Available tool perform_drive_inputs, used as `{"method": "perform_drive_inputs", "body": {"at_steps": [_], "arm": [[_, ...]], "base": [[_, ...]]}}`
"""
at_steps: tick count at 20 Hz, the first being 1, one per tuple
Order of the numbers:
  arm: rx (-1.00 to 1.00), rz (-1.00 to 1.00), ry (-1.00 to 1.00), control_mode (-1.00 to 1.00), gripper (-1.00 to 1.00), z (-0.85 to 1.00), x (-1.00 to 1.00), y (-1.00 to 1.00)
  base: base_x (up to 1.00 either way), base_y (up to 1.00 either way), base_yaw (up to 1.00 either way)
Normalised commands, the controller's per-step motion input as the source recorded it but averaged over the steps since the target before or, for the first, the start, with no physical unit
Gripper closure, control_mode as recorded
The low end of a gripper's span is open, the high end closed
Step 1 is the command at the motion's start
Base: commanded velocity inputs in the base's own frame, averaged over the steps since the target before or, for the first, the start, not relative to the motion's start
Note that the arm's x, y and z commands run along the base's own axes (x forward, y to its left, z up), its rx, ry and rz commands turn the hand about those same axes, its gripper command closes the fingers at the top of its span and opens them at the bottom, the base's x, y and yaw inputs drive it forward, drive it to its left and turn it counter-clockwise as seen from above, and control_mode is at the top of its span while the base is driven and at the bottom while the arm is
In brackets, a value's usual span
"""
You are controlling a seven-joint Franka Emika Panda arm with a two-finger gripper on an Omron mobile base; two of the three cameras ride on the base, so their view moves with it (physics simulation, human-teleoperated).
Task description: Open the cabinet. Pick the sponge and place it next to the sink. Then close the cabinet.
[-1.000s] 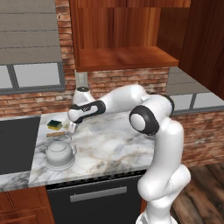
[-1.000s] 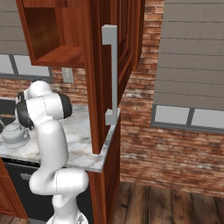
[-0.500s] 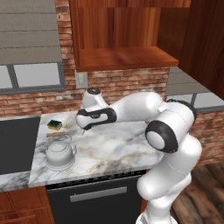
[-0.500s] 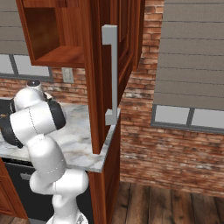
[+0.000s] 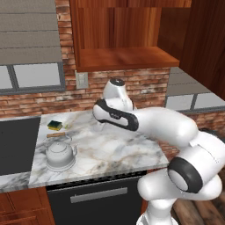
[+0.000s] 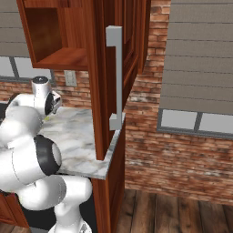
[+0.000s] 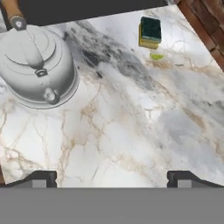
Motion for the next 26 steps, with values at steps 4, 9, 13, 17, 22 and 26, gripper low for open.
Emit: {"method": "perform_drive_inputs", "body": {"at_steps": [4, 9, 13, 17, 22, 26], "arm": [[0.01, -0.02, 0.02, -1.00, -1.00, 0.58, -0.96, -0.73], [0.02, -0.03, 0.00, -1.00, -1.00, 0.61, -1.00, -0.73], [0.03, -0.06, 0.01, -1.00, -1.00, 0.69, -1.00, -0.63], [0.01, -0.09, 0.01, -1.00, -1.00, 0.73, -1.00, -0.52], [0.02, -0.21, 0.06, -1.00, -1.00, 0.63, -0.80, -0.42], [0.00, -0.27, 0.02, -1.00, -1.00, 0.47, -0.77, -0.12]], "base": [[0.00, 0.00, 0.00], [0.00, 0.00, 0.00], [0.00, 0.00, 0.00], [0.00, 0.00, 0.00], [0.00, 0.00, 0.00], [0.00, 0.00, 0.00]]}}
